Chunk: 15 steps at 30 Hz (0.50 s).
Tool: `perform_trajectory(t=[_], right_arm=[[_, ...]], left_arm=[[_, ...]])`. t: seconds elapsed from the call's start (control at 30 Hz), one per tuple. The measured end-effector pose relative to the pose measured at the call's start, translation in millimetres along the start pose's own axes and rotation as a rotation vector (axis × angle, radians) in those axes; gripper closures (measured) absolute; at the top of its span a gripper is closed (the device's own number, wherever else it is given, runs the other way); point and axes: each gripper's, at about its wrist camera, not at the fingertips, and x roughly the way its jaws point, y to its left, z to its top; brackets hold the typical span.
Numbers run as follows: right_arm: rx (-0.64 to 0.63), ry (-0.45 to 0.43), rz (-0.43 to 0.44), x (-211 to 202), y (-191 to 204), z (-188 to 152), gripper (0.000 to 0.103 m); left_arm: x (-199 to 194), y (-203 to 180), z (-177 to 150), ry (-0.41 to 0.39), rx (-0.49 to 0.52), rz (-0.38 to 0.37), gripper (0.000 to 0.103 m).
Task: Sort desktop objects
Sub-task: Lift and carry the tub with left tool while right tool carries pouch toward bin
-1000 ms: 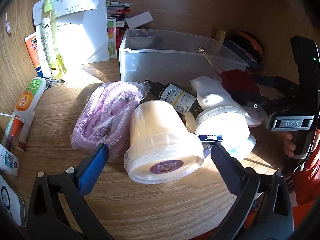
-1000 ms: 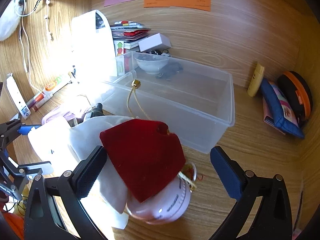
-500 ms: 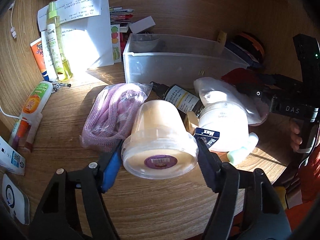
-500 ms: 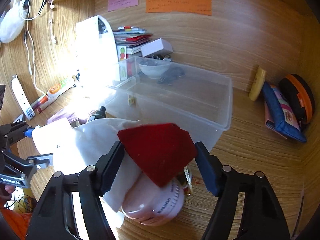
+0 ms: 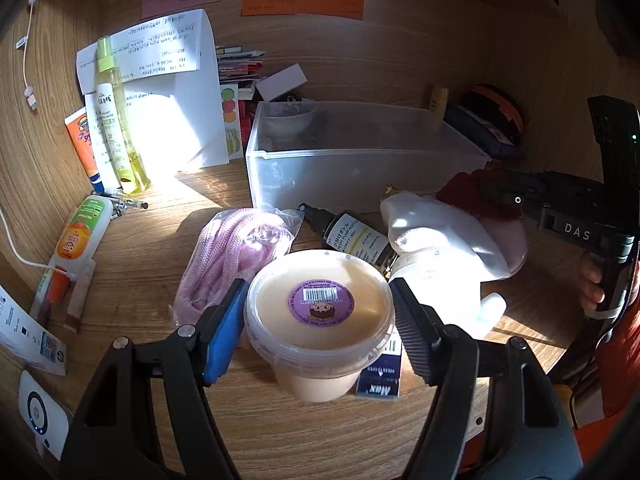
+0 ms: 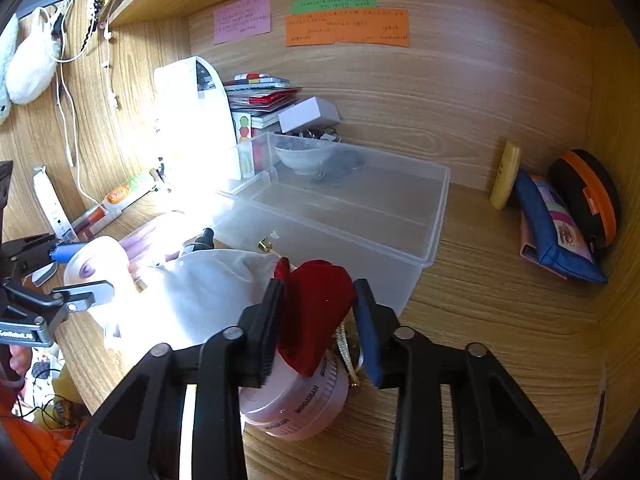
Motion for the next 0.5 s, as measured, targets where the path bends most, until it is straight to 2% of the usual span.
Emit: perform_trajectory(t=[0.03,0.13,0.27,0.5], right_arm=[[0.000,-0.001,-0.002,0,-1,0,0.085],[0.015,-0.007,0.012,-3,-6,1,0.086],[-0.004,-0.028,-0.015,-8,-6,2,0.087],[0.002,-0.059,-0.009,-20,-9,11,0.087]], left_arm=[[1,0,1,-0.001,0.008,0.001,0.033],[0,-1,4,-0.012,0.004,0.002,0.033],[-4,2,11,-0.037,-0.011,-0.006,0.033],[-18,6,30,-0.115,-0.015,0.002,0.033]])
